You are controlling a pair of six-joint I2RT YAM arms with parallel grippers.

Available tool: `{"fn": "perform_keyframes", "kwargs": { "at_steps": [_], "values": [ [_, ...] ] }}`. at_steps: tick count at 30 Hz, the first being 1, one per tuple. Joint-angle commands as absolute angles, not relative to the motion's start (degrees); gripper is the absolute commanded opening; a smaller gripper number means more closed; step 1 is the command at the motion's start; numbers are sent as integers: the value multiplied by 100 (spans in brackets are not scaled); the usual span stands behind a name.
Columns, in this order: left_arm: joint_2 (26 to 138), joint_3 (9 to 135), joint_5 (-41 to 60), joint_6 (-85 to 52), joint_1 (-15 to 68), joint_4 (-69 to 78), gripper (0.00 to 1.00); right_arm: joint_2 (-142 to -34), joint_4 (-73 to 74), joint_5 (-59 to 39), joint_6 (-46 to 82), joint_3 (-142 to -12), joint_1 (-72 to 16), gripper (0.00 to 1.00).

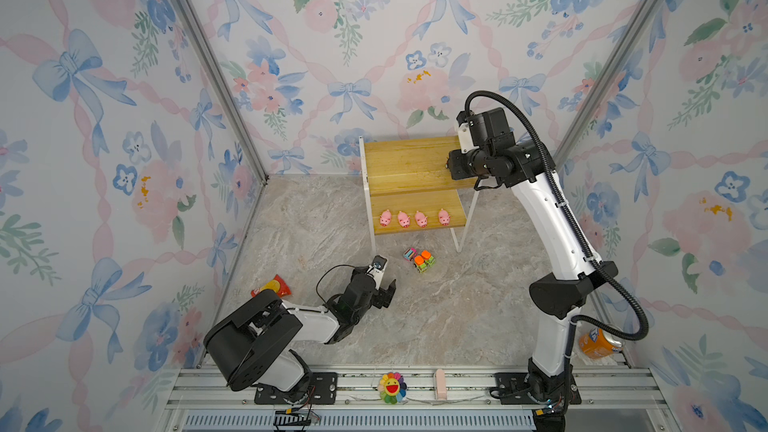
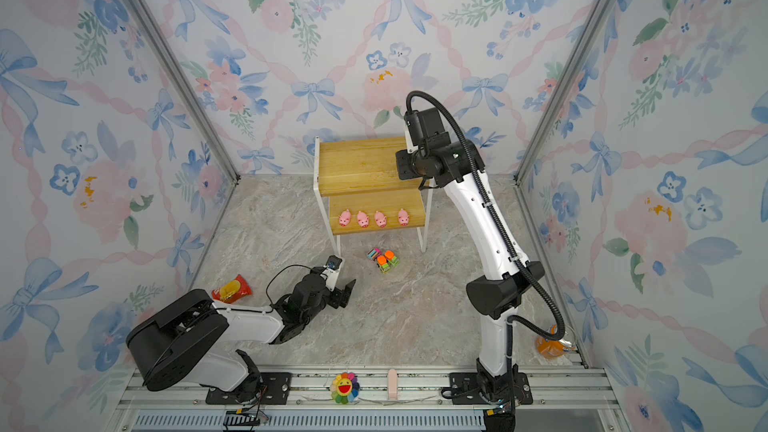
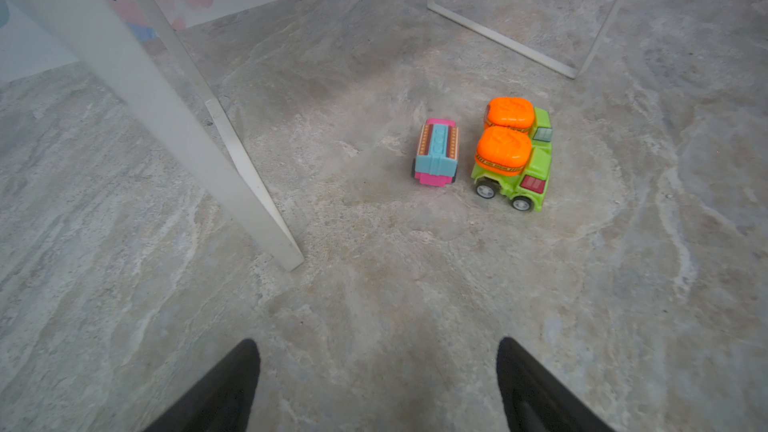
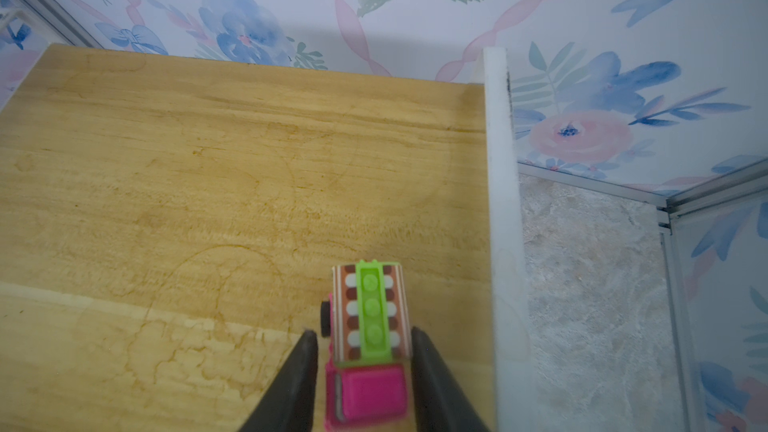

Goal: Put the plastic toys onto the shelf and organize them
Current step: 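Open the right gripper to set the truck on the top shelf, then withdraw the right gripper from the shelf while the left gripper approaches the pink-and-teal truck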

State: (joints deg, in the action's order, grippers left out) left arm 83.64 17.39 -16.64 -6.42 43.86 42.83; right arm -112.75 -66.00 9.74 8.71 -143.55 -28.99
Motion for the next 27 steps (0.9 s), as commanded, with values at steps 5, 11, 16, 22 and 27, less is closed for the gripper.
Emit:
{"fn": "perform_keyframes", "kwargs": {
  "at_steps": [5, 11, 16, 22, 27],
  "values": [
    [8407, 1758, -1704, -633, 4359, 4418, 90, -11296, -6655, 1002, 816, -14343, -2927, 42],
    [8399, 1749, -1703, -668, 4359, 4447, 90, -11145, -6666, 965, 765, -14310, -2932, 51],
    [8459, 1788, -1678, -718, 4364, 4628, 91, -10520, -6472, 984, 674, -13897, -2937, 59],
    [9008, 2099, -1644, -688, 4360, 5020, 92, -8981, -5584, 809, 631, -12310, -2945, 62],
    [9532, 2248, -1695, -524, 4368, 5607, 92, -7856, -5138, 730, 722, -11183, -2849, 65]
  ]
}}
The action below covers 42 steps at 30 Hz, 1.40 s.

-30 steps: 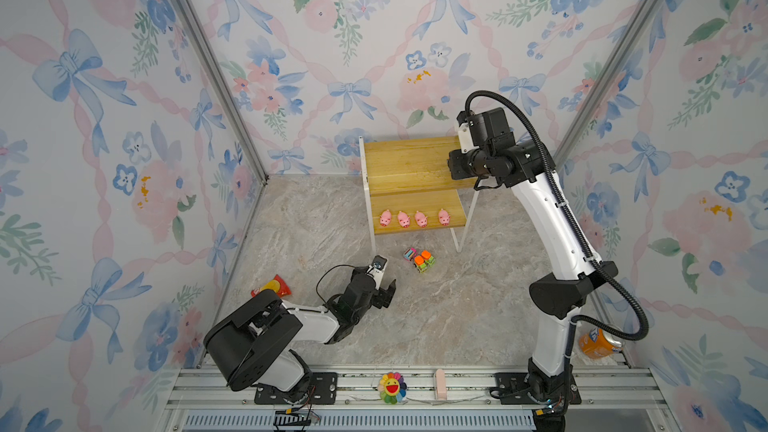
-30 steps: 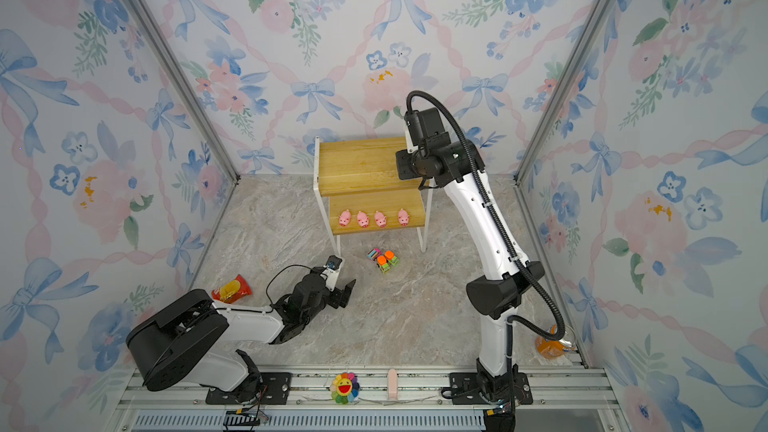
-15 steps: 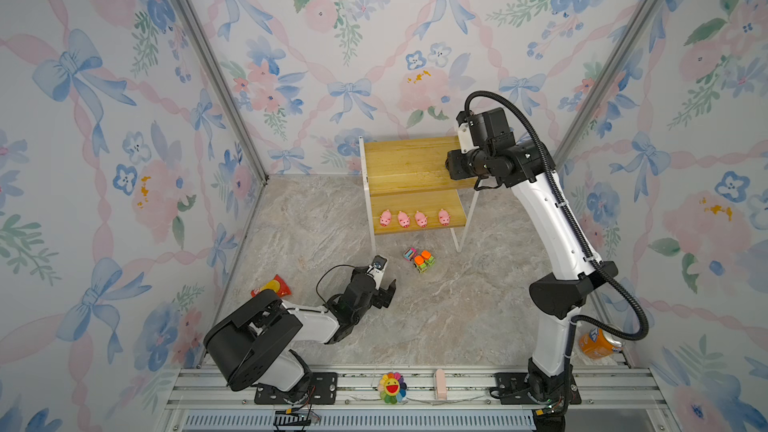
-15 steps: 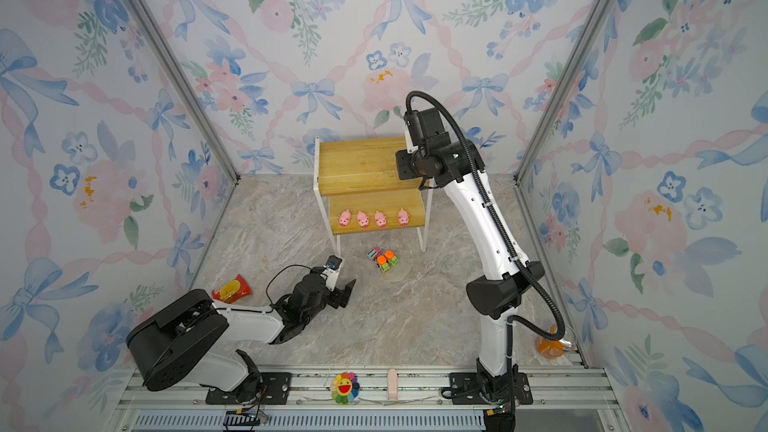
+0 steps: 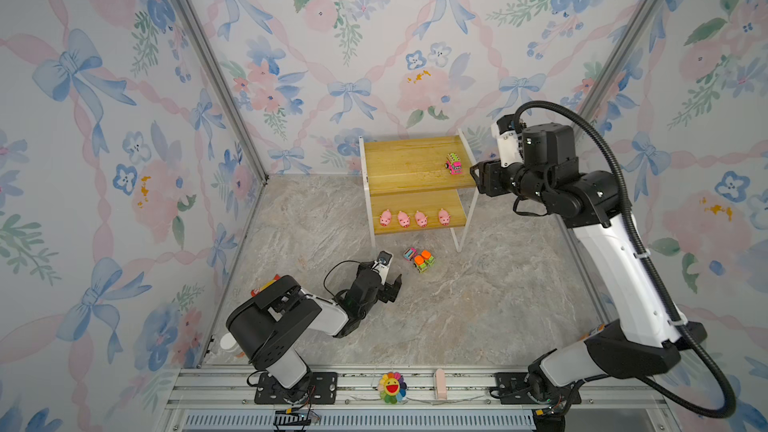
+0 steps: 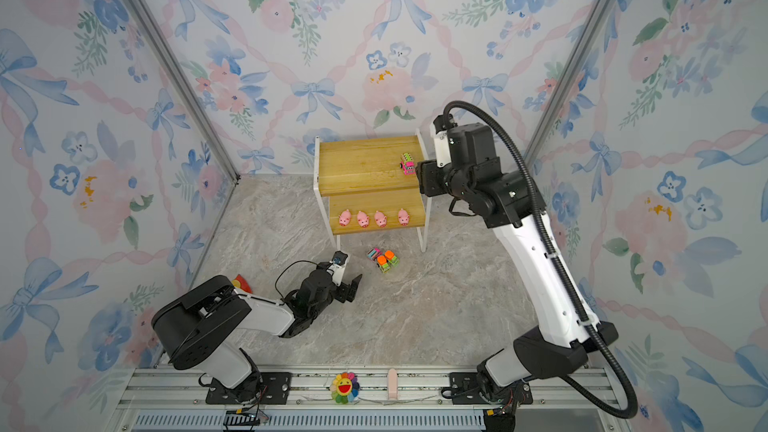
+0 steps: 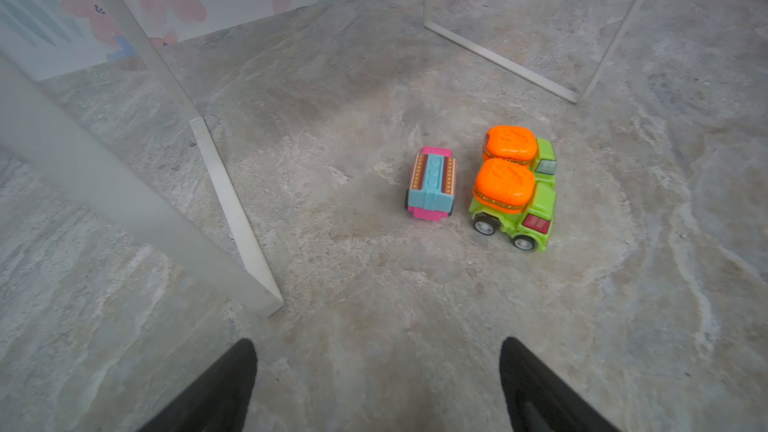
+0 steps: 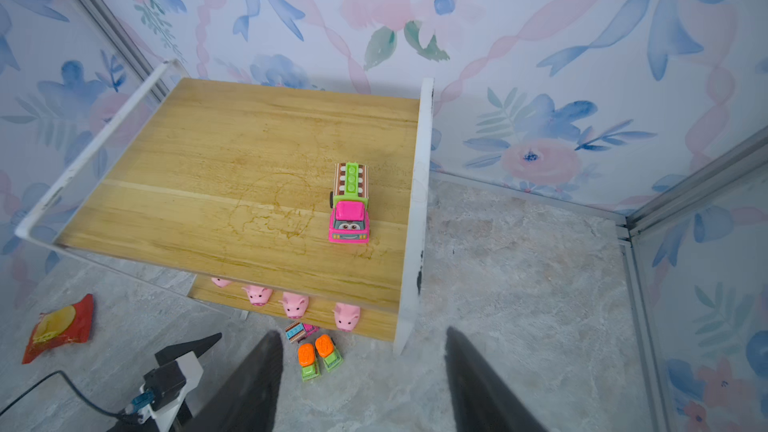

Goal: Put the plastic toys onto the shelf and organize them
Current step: 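Withdraw the right gripper from the shelf while the left gripper approaches the pink-and-teal truck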

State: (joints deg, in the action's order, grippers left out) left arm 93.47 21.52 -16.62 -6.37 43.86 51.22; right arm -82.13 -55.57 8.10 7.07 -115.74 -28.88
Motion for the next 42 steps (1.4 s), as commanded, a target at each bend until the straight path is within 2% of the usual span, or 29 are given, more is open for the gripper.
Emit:
{"fn": "perform_keyframes", "kwargs": {
  "at_steps": [1, 7, 11, 19, 28, 42],
  "values": [
    [9626, 2223, -1672, -492, 4368, 5790, 92, -7691, -5146, 726, 735, -11027, -2816, 66],
    [10304, 2197, -1537, -378, 4398, 6895, 93, -6824, -4949, 731, 829, -10151, -2617, 67],
    [10718, 2292, -1838, -297, 4569, 7438, 94, -6476, -4930, 647, 879, -9799, -2435, 68],
    [11405, 3005, -2351, -158, 4858, 7473, 96, -5985, -4904, 499, 877, -9359, -2143, 70],
    [11668, 3226, -2672, -138, 4851, 7493, 96, -5641, -4909, 317, 817, -9031, -1789, 72],
    [12025, 3548, -2817, -15, 4823, 7540, 88, -5459, -4808, 176, 746, -8780, -1615, 74]
  ]
}}
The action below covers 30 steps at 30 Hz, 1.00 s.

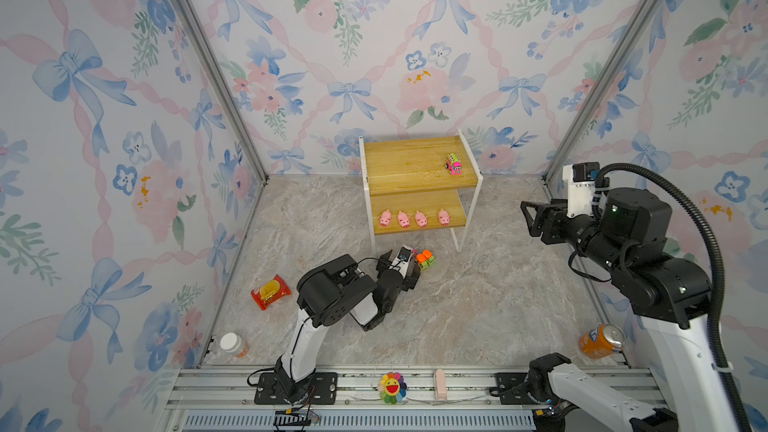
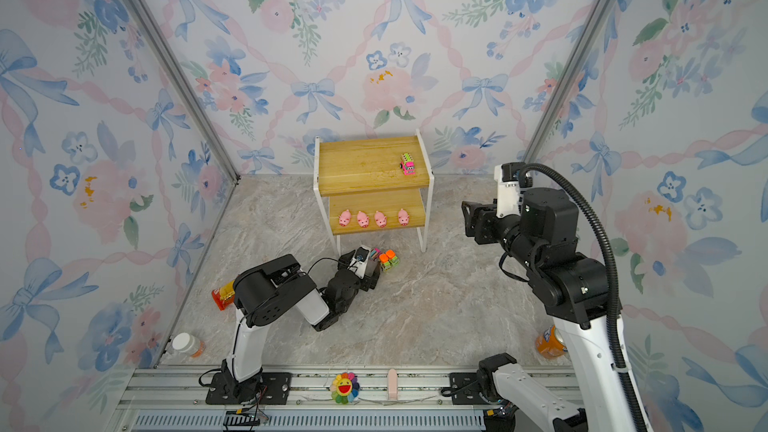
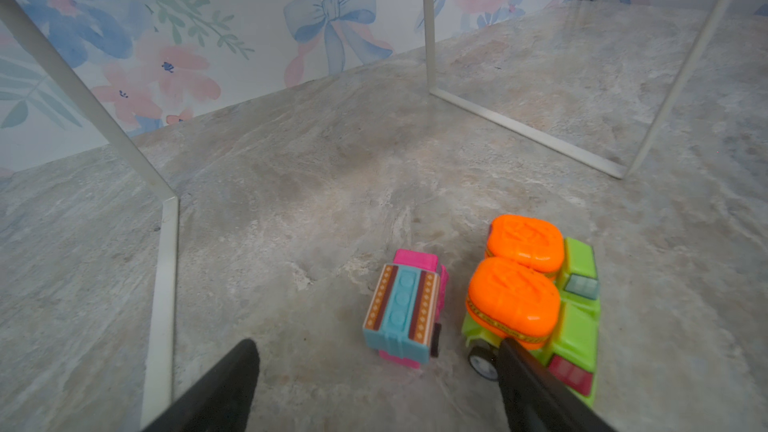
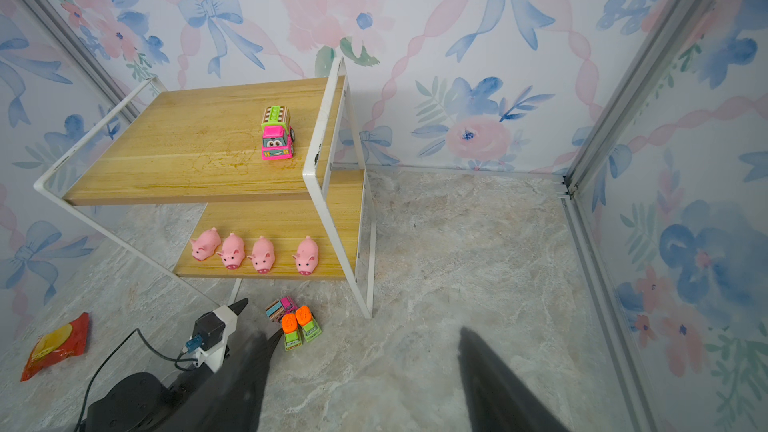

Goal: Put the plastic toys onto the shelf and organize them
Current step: 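Withdraw the right gripper from the shelf while the left gripper approaches the pink-and-teal truck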

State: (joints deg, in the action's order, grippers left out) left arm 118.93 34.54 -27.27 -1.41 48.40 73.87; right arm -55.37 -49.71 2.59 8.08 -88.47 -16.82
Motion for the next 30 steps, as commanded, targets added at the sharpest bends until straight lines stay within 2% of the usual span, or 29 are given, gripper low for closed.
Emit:
{"fn": "perform_keyframes", "kwargs": {
  "at_steps": [1, 11, 19, 27, 30],
  "values": [
    [12039, 3567, -2797, 15, 4822, 7536, 87, -5447, -4809, 176, 736, -8764, -1608, 74],
    [12093, 3654, -2800, 142, 4834, 7532, 84, -5388, -4753, 136, 735, -8674, -1526, 76],
    [12178, 3709, -2664, 305, 4854, 7531, 77, -5388, -4720, 88, 749, -8612, -1495, 76],
    [12212, 3764, -2578, 398, 4856, 7500, 62, -5377, -4693, 97, 731, -8561, -1470, 76],
    [12211, 3783, -2587, 449, 4879, 7423, 65, -5379, -4676, 86, 736, -8526, -1459, 76]
  ]
}}
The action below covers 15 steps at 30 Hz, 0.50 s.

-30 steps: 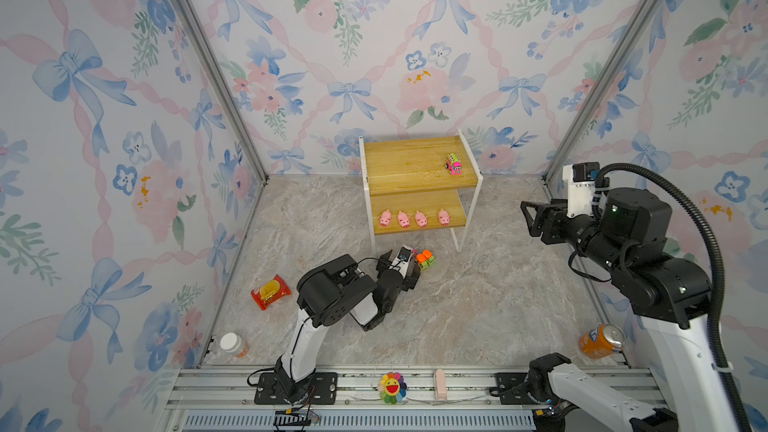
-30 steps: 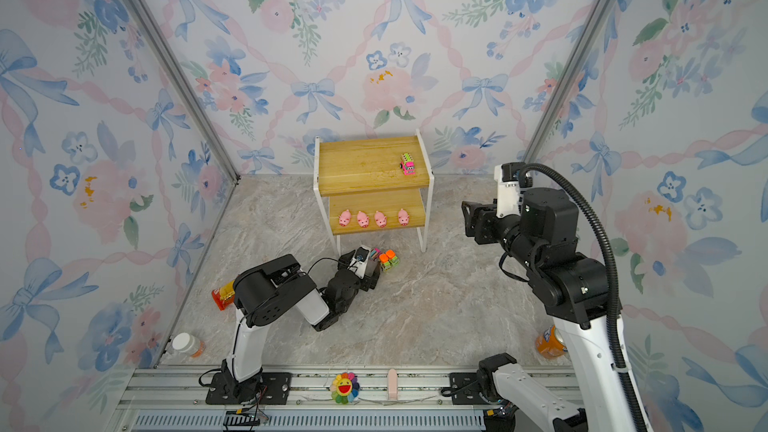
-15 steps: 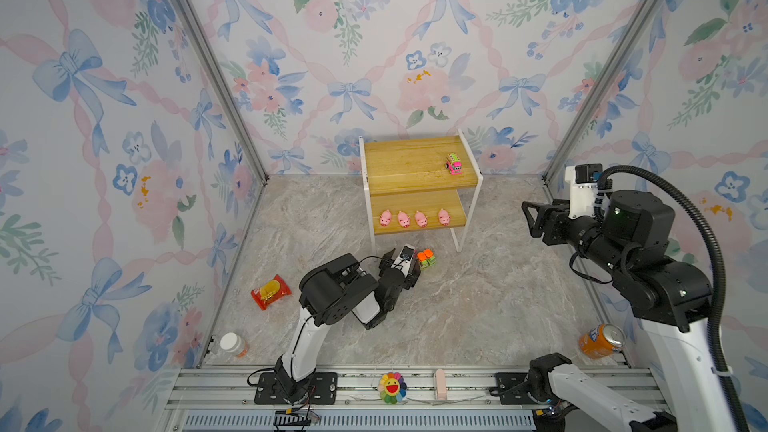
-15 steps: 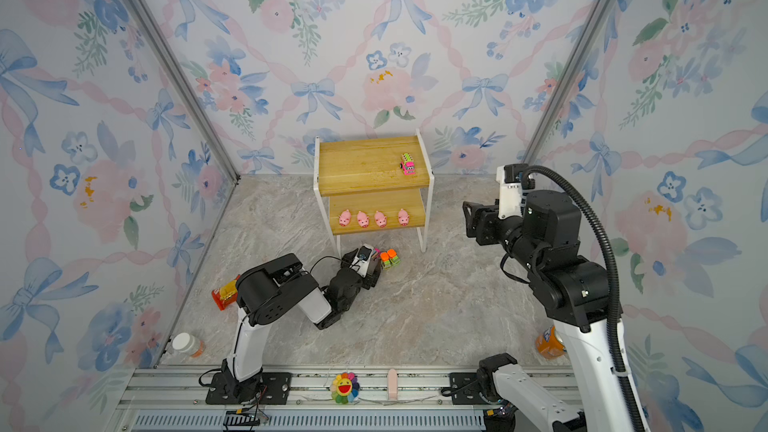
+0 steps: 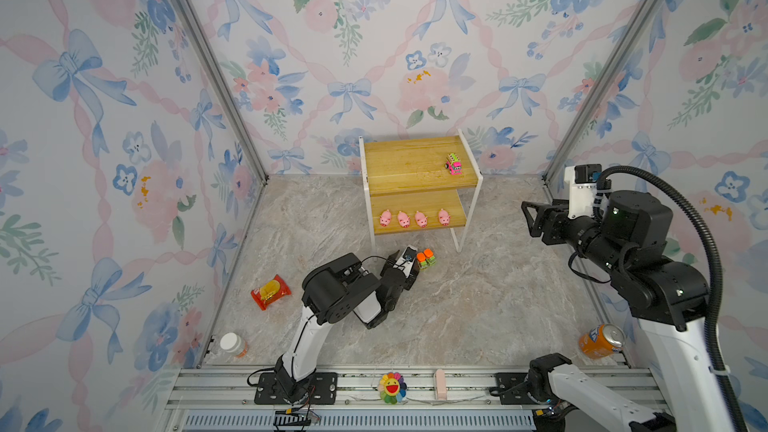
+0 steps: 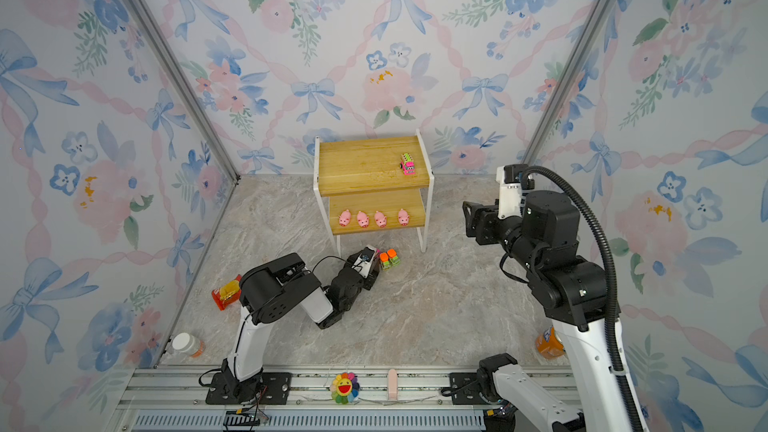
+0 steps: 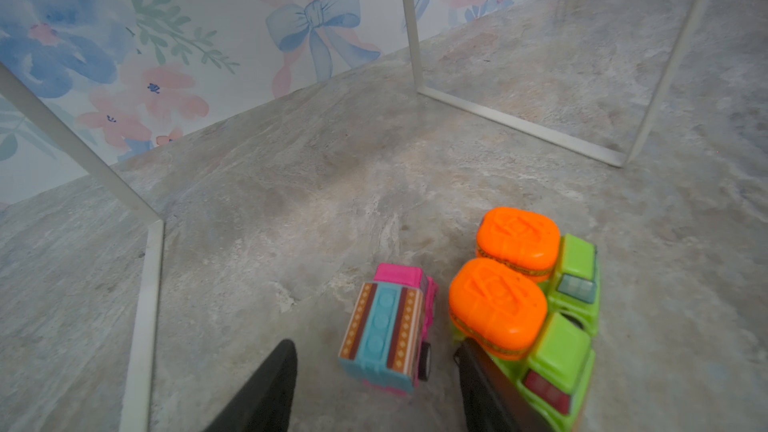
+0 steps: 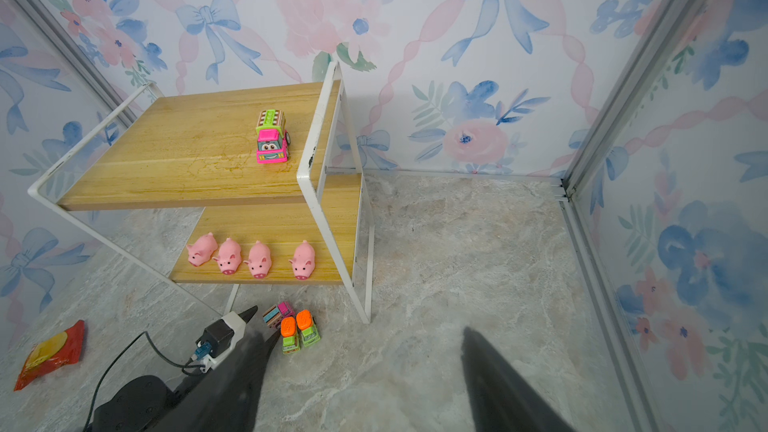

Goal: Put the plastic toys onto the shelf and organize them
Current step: 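Withdraw the right gripper from the shelf while the left gripper approaches the pink-and-teal truck, then lower the left gripper around the pink-and-teal truck and close it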

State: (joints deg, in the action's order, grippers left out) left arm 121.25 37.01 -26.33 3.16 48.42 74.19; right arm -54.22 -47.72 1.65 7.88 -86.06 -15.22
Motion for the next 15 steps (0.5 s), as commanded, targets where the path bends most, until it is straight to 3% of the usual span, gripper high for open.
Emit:
{"fn": "perform_keyframes", "kwargs": {
  "at_steps": [1, 9, 15],
  "values": [
    [12209, 3789, -2612, 472, 4895, 7420, 66, -5379, -4668, 82, 739, -8518, -1451, 76],
    [12278, 3944, -2707, 562, 4913, 7195, 68, -5358, -4628, 79, 734, -8446, -1413, 77],
    [12270, 3935, -2686, 386, 4830, 7119, 76, -5379, -4606, 45, 720, -8420, -1371, 77]
  ]
}}
